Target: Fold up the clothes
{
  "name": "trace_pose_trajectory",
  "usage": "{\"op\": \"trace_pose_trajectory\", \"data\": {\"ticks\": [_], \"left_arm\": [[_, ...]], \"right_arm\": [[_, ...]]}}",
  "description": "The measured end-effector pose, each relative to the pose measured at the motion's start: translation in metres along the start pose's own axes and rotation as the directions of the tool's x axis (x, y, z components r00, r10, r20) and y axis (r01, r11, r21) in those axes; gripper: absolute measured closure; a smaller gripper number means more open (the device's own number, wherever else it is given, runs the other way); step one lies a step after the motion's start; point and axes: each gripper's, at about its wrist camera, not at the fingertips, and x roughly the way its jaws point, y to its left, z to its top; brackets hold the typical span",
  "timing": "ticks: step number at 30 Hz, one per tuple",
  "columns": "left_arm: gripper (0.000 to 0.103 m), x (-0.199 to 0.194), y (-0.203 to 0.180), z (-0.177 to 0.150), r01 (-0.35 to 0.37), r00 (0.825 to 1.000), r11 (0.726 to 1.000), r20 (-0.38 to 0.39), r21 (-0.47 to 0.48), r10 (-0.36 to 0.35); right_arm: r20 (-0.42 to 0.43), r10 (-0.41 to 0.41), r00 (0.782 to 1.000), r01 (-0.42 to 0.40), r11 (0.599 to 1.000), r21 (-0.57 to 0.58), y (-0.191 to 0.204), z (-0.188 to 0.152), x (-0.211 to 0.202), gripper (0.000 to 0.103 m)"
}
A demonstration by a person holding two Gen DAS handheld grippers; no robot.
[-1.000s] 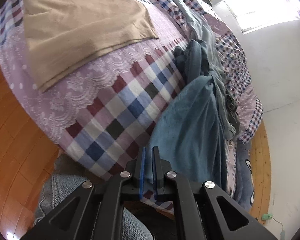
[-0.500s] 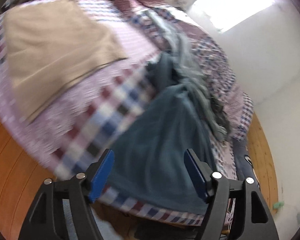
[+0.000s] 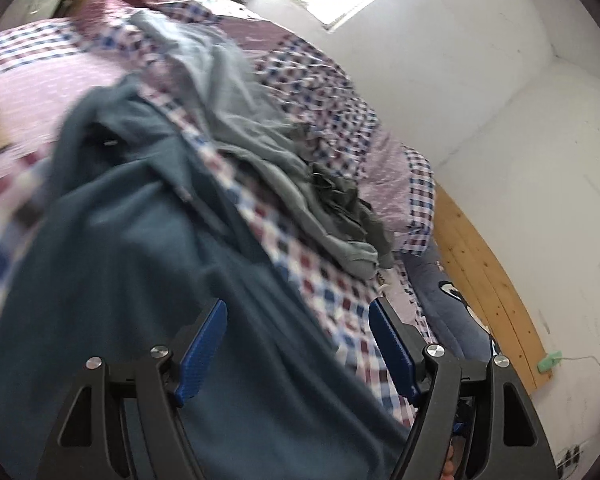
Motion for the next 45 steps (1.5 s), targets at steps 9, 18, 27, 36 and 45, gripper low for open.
{"op": "trace_pose_trajectory", "data": {"ticks": [9,18,27,36,45], "left_arm": [[0.026,0.069,0.02,0.021,0.03,0.999,0.999,-0.02,0.015,-0.03],[0.026,0.07,0.024,0.023,0.037,0.999,0.997,0.004,0.062,-0.037],[0.026,0.065,0.035,0.021,0.063,0.998,0.997,-0.001,0.04,-0.063],[0.026,0.057,0.038,0.02,0.083,0.997,0.996,0.002,0.028,-0.083],[0.026,0.054,0.013,0.015,0.034,0.999,0.987,0.024,0.156,-0.039]], "right_arm": [[-0.173,-0.03,0.984,0.021,0.998,-0.052,0.007,0.033,0.093,0.055],[-0.331,0.062,0.941,-0.066,0.998,-0.001,-0.003,0.063,0.164,0.055],[-0.374,0.05,0.926,-0.083,0.994,-0.073,0.021,0.065,0.213,0.1],[0.18,0.004,0.984,0.013,0.995,-0.094,0.028,0.111,0.112,0.1],[0.45,0.05,0.892,-0.054,0.999,-0.003,0.01,0.125,0.052,0.1]]}}
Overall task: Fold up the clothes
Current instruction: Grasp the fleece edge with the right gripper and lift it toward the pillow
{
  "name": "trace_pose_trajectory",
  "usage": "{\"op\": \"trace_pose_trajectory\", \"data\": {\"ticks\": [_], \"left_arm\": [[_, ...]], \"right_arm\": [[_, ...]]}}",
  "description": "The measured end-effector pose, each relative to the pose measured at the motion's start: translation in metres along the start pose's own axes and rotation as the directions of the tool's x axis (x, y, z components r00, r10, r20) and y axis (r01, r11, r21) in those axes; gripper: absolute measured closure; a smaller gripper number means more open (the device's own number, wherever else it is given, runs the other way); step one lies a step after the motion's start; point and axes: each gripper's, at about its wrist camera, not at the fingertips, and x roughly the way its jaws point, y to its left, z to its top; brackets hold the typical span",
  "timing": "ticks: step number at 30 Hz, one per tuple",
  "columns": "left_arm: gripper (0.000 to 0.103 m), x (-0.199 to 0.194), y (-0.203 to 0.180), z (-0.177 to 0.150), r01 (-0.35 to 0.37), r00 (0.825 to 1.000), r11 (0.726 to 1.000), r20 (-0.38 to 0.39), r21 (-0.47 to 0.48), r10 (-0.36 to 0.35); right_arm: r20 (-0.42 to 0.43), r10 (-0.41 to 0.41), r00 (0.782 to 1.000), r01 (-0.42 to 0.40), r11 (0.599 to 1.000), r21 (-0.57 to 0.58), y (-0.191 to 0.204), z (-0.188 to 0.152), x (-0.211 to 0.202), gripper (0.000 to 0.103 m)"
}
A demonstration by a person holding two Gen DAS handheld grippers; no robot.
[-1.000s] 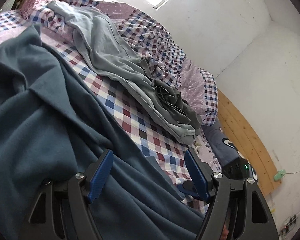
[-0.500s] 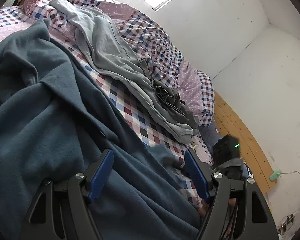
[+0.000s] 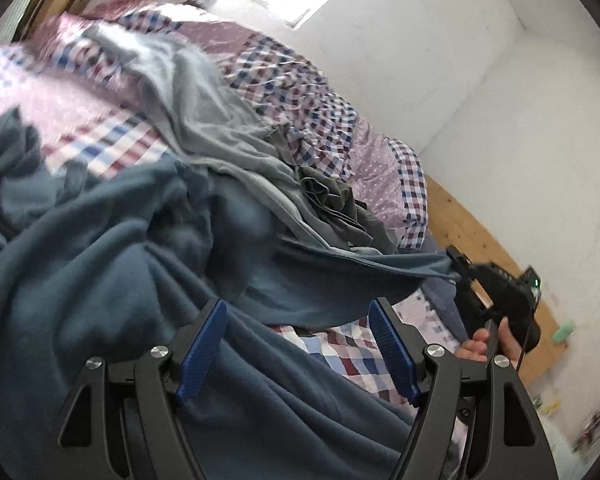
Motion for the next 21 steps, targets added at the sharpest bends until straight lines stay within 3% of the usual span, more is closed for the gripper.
{"op": "trace_pose_trajectory", "data": {"ticks": [5,13,21], "left_arm": [[0.026,0.006,-0.011,-0.005,-0.017,1.0,0.998,-0.021,0.059,0.018],[0.026,0.017,0.002,-0.008,0.006,0.998,0.999,-0.054,-0.05,-0.008],[0.026,0.023,-0.007,-0.008,0.048,0.997,0.997,-0.056,-0.052,-0.051]], "right_arm": [[-0.019,-0.016,1.0,0.016,1.0,-0.007,-0.001,0.0,0.0,0.1],[-0.034,-0.059,0.998,0.058,0.998,-0.035,-0.011,0.013,-0.012,0.1],[0.017,-0.219,0.975,0.22,0.973,-0.069,-0.033,0.042,-0.034,0.1]]}}
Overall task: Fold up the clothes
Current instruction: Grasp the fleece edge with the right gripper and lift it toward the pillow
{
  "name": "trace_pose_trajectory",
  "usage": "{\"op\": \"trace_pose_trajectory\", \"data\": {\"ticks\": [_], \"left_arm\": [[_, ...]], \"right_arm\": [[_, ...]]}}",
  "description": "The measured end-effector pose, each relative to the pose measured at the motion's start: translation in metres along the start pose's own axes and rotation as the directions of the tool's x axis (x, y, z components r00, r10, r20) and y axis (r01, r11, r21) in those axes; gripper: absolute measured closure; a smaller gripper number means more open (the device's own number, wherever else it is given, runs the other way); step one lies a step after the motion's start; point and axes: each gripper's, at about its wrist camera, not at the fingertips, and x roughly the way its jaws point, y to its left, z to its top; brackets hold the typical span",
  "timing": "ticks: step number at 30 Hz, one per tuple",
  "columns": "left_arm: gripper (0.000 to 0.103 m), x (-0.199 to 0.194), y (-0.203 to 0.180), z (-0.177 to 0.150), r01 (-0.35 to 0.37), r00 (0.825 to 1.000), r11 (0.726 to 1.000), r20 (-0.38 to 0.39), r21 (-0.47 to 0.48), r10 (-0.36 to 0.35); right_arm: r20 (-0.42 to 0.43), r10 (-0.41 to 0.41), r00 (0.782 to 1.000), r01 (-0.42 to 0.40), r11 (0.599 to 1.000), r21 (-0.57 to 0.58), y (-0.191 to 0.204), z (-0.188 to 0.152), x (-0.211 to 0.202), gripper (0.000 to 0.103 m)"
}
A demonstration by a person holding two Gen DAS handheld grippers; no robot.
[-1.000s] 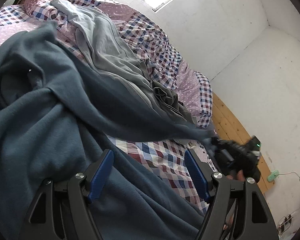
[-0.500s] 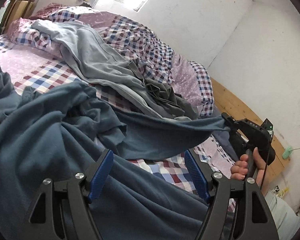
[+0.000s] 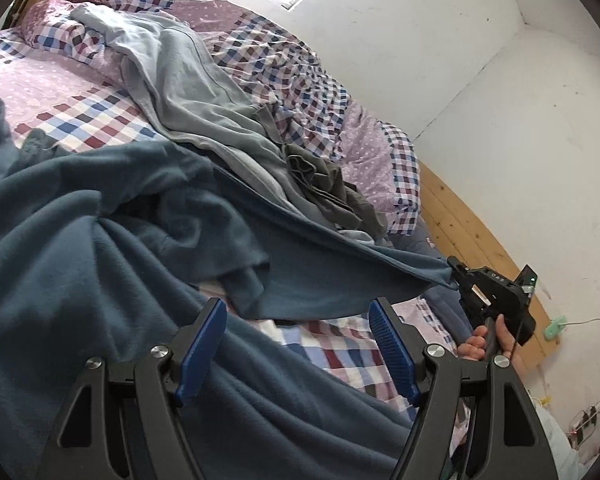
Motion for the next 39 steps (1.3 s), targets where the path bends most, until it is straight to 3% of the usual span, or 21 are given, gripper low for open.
{"op": "trace_pose_trajectory", "data": {"ticks": [6,11,14,16,19,21,23,27,32,37,38,39], "left_arm": [[0.026,0.001,-0.008,0.001,0.042,0.999,0.999,0.007,0.003,-0.042],[0.026,0.0,-0.009,0.006,0.133,0.991,0.99,0.029,-0.044,-0.131],[0.026,0.002,-0.015,0.007,0.238,0.971,0.969,0.022,-0.064,-0.237],[0.026,0.005,-0.022,0.007,0.327,0.945,0.943,-0.001,-0.068,-0.328],[0.026,0.012,-0.038,0.004,0.472,0.875,0.878,-0.075,-0.078,-0.478],[0.025,0.019,-0.051,0.001,0.555,0.813,0.829,-0.162,-0.072,-0.559],[0.025,0.027,-0.069,-0.008,0.63,0.732,0.774,-0.281,-0.068,-0.62],[0.025,0.038,-0.11,-0.041,0.744,0.536,0.662,-0.51,-0.092,-0.673],[0.025,0.043,-0.157,-0.098,0.791,0.385,0.6,-0.663,-0.123,-0.642],[0.025,0.04,-0.189,-0.141,0.816,0.308,0.573,-0.785,-0.072,-0.538],[0.025,0.039,-0.191,-0.146,0.818,0.298,0.571,-0.796,-0.073,-0.527],[0.025,0.037,-0.191,-0.149,0.817,0.298,0.573,-0.804,-0.063,-0.514]], "right_arm": [[0.095,-0.183,0.979,0.189,0.98,-0.057,-0.034,0.089,-0.023,0.1],[0.215,-0.314,0.925,0.348,0.926,-0.146,-0.032,0.181,-0.057,0.1],[0.284,-0.378,0.881,0.44,0.875,-0.201,-0.02,0.223,-0.076,0.1],[0.311,-0.422,0.851,0.496,0.841,-0.215,-0.016,0.242,-0.085,0.1],[0.338,-0.492,0.802,0.578,0.781,-0.235,-0.012,0.261,-0.092,0.1],[0.352,-0.536,0.767,0.627,0.741,-0.239,-0.012,0.267,-0.095,0.1],[0.355,-0.559,0.749,0.651,0.722,-0.234,-0.015,0.269,-0.098,0.1],[0.352,-0.586,0.73,0.674,0.703,-0.226,-0.023,0.268,-0.104,0.1],[0.36,-0.62,0.698,0.708,0.671,-0.218,-0.027,0.266,-0.107,0.1],[0.365,-0.66,0.657,0.75,0.623,-0.224,-0.03,0.269,-0.11,0.1],[0.361,-0.671,0.647,0.759,0.609,-0.228,-0.032,0.27,-0.109,0.1],[0.356,-0.685,0.636,0.77,0.593,-0.236,-0.034,0.27,-0.106,0.1]]}}
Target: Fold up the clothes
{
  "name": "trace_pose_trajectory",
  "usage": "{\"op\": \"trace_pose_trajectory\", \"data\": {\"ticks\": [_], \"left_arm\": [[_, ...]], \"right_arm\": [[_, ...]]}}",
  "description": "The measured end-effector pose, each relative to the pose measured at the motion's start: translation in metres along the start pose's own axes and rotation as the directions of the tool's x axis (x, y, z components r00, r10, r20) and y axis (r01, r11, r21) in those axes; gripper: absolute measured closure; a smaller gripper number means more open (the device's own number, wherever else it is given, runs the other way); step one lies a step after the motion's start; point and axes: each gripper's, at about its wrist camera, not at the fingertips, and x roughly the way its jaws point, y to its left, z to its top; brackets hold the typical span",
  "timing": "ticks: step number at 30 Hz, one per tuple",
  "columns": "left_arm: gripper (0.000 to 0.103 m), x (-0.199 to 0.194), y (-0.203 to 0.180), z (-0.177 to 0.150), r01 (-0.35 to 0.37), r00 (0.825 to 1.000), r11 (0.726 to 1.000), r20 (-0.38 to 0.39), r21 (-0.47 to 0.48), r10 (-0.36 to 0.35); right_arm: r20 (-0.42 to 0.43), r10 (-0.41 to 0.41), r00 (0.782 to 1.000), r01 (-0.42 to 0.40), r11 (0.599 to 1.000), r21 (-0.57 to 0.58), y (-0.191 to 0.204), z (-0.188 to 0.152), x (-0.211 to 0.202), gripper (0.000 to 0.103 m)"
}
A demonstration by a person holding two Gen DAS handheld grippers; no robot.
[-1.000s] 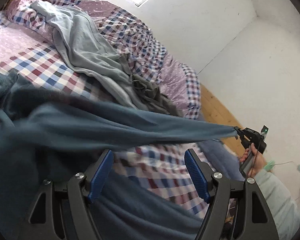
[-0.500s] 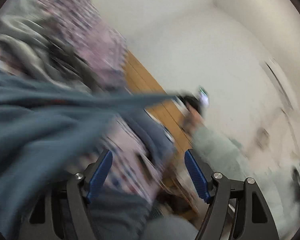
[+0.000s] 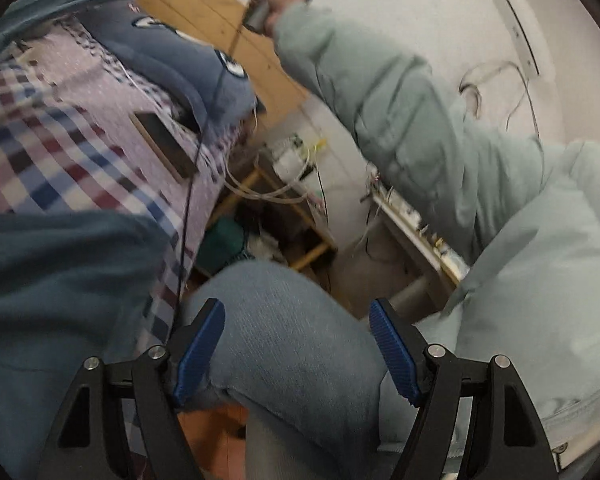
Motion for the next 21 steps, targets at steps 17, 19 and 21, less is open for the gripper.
{"op": "trace_pose_trajectory", "data": {"ticks": [17,19,21], "left_arm": [[0.025,-0.016,-0.018,-0.02,-0.124,0.992,0.992,0.009,0.024,0.124],[0.025,-0.019,-0.021,-0.024,-0.156,0.988,0.987,0.021,0.025,0.156],[0.025,-0.026,-0.024,-0.029,-0.204,0.978,0.979,0.043,0.021,0.202]], "right_arm": [[-0.346,-0.032,0.938,0.004,0.997,-0.08,0.006,-0.15,0.031,0.054],[-0.341,0.029,0.939,-0.048,0.998,-0.047,0.009,-0.168,0.008,0.053],[-0.337,0.09,0.937,-0.104,0.994,-0.024,0.015,-0.186,-0.017,0.052]]}}
